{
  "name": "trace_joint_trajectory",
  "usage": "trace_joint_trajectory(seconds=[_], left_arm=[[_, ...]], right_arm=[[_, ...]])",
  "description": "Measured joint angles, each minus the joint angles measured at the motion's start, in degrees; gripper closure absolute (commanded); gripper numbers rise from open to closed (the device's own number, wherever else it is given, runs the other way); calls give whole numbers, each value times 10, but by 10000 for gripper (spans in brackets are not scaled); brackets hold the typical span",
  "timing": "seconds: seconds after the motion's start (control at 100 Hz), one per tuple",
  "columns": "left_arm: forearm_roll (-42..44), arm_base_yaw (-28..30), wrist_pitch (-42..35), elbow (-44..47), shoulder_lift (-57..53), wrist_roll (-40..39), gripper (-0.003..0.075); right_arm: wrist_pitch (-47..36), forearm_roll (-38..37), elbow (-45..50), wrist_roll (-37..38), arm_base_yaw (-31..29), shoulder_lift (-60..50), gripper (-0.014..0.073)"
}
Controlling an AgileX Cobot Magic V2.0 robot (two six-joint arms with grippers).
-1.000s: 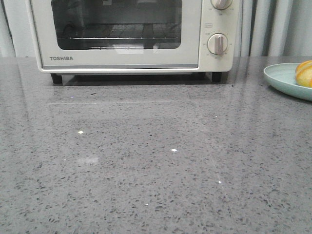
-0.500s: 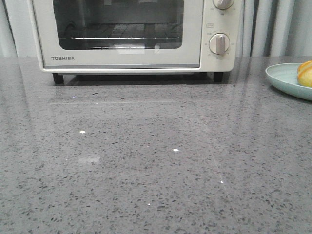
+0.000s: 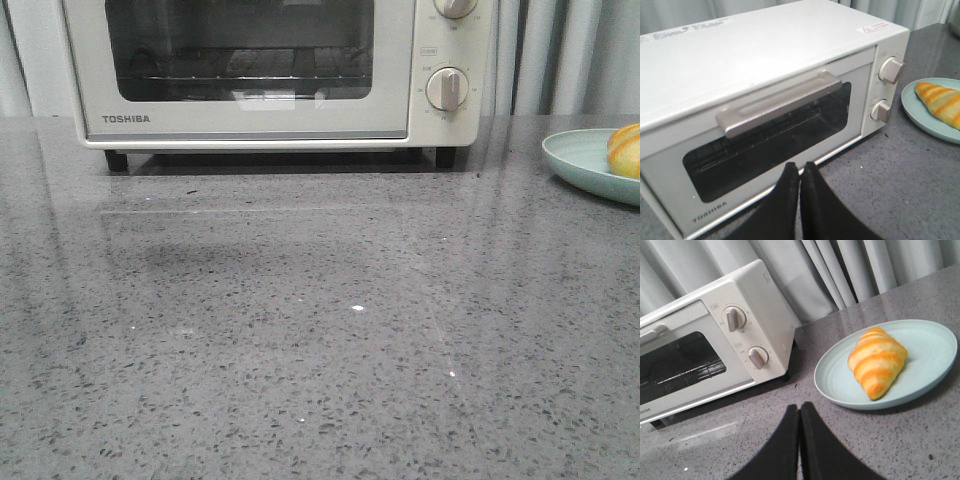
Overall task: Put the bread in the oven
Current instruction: 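Move the left gripper to the toaster oven door handle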
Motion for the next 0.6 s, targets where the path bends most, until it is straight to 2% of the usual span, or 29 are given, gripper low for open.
trace_joint_trajectory(seconds=[0.22, 0.6], left_arm=[[6, -1, 11, -79, 90, 6, 741], [6, -8, 8, -144, 164, 8, 741]], right_arm=[[0, -3, -6, -1, 0, 0, 641], [1, -4, -6, -1, 0, 0, 641]])
